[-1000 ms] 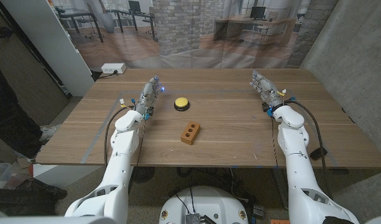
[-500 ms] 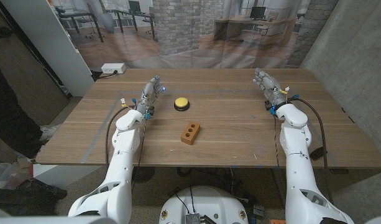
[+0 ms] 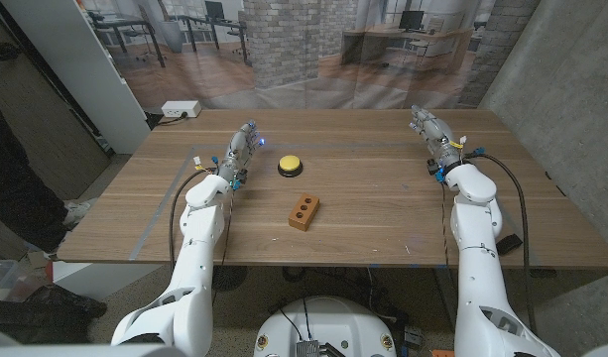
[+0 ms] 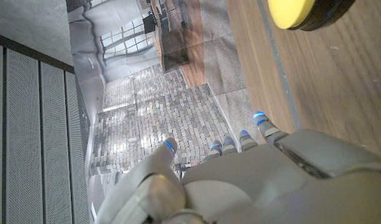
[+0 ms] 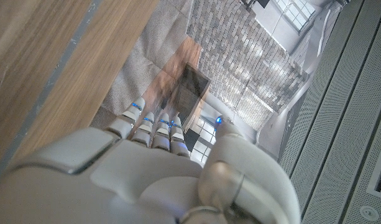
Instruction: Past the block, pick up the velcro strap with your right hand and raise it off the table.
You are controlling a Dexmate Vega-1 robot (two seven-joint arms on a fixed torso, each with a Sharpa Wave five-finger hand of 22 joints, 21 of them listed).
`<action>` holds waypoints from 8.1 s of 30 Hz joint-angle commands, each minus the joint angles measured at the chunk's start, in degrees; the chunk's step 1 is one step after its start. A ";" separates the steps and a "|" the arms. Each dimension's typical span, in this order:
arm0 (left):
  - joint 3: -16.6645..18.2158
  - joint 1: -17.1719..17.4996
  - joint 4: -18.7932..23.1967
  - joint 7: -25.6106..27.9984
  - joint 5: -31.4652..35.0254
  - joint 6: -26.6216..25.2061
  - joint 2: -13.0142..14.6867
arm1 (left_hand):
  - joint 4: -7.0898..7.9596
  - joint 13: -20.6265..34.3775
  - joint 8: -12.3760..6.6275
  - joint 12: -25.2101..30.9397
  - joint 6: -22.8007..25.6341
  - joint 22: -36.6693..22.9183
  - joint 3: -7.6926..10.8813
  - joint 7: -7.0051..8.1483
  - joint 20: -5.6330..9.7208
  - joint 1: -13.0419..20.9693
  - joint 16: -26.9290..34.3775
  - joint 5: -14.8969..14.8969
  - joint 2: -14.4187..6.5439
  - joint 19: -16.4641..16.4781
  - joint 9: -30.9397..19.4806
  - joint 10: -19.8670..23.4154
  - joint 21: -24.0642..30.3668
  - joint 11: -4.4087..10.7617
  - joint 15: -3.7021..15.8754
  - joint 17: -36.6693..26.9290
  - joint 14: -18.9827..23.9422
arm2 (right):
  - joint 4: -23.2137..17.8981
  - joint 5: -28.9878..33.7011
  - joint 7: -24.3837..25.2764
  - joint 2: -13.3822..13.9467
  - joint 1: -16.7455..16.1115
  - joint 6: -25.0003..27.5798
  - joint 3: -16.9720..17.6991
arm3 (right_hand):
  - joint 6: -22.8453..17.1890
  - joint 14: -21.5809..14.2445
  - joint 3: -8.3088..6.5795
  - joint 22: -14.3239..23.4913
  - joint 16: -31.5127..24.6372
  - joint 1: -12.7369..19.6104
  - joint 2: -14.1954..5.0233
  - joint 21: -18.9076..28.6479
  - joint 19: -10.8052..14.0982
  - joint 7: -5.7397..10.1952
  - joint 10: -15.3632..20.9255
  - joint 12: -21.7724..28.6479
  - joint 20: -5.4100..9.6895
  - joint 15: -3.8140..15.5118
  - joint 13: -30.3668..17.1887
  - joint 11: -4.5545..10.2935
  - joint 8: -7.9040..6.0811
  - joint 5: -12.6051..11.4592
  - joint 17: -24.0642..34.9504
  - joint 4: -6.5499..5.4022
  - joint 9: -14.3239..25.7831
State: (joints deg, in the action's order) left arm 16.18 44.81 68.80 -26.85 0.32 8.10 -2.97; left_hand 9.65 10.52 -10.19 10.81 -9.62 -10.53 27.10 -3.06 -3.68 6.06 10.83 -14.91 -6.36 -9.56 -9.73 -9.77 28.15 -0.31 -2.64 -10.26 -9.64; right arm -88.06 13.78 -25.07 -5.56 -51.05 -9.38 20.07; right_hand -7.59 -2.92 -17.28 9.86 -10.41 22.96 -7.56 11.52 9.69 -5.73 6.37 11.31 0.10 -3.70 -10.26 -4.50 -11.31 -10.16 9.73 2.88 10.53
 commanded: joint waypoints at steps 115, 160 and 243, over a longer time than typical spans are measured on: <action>0.70 -4.59 -7.09 -2.47 0.97 3.55 -0.73 | -0.21 0.13 -0.17 0.39 -4.19 -0.36 1.30 -0.01 -0.63 -1.47 0.38 -0.22 -2.94 -0.66 -0.15 -4.12 -1.59 -0.16 -0.18 -0.09 -6.68 | -32.41 24.31 5.82 -5.72 -14.34 6.12 6.94 | -6.23 -3.85 -1.23 0.16 -0.63 2.39 -0.64 0.32 2.22 0.28 6.70 0.61 1.56 0.62 -0.37 0.18 -0.85 -0.26 0.19 3.41 0.22; 1.11 -5.70 -9.03 -3.03 0.96 4.43 -0.76 | -0.22 0.13 -0.19 0.37 -4.09 -0.38 1.57 -0.03 -0.77 -1.71 0.36 -0.20 -2.86 -0.49 -0.15 -4.09 -2.05 -0.11 -0.18 -0.08 -6.64 | -43.90 39.92 5.93 -11.10 -19.35 11.99 7.94 | -6.69 -4.27 -1.69 0.13 -0.41 3.28 -0.71 0.25 2.64 0.37 7.08 0.19 1.80 0.81 -0.39 0.40 -0.48 -0.27 0.16 4.39 0.21; 0.62 -3.66 -4.74 -2.63 0.68 2.24 -0.47 | -0.25 0.13 -0.14 0.34 -4.18 -0.42 1.88 -0.03 -0.86 -2.17 0.31 -0.15 -2.65 -0.18 -0.15 -4.14 -2.89 -0.15 -0.08 -0.08 -6.67 | -53.54 76.20 -6.54 -20.40 -19.48 24.00 5.81 | -7.01 -4.84 -1.64 0.09 -0.27 4.07 0.00 0.02 2.99 0.28 7.50 -0.17 1.84 0.96 -0.43 0.58 -0.14 -0.21 0.20 5.24 0.28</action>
State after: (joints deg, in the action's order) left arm 16.84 40.99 63.93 -29.26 1.21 10.53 -3.59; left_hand 9.33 10.51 -10.18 10.98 -9.62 -10.78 28.52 -3.07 -4.32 4.56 10.83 -14.91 -5.74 -9.53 -9.72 -9.77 25.61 -0.31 -2.64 -10.13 -9.63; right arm -141.08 86.76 -29.17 -25.10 -70.89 13.55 26.14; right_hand -13.93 -7.28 -18.80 9.89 -10.80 26.84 -7.90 11.52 12.02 -5.33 13.41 11.31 2.04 -2.75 -10.52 -3.99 -11.37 -10.15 9.73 7.92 10.53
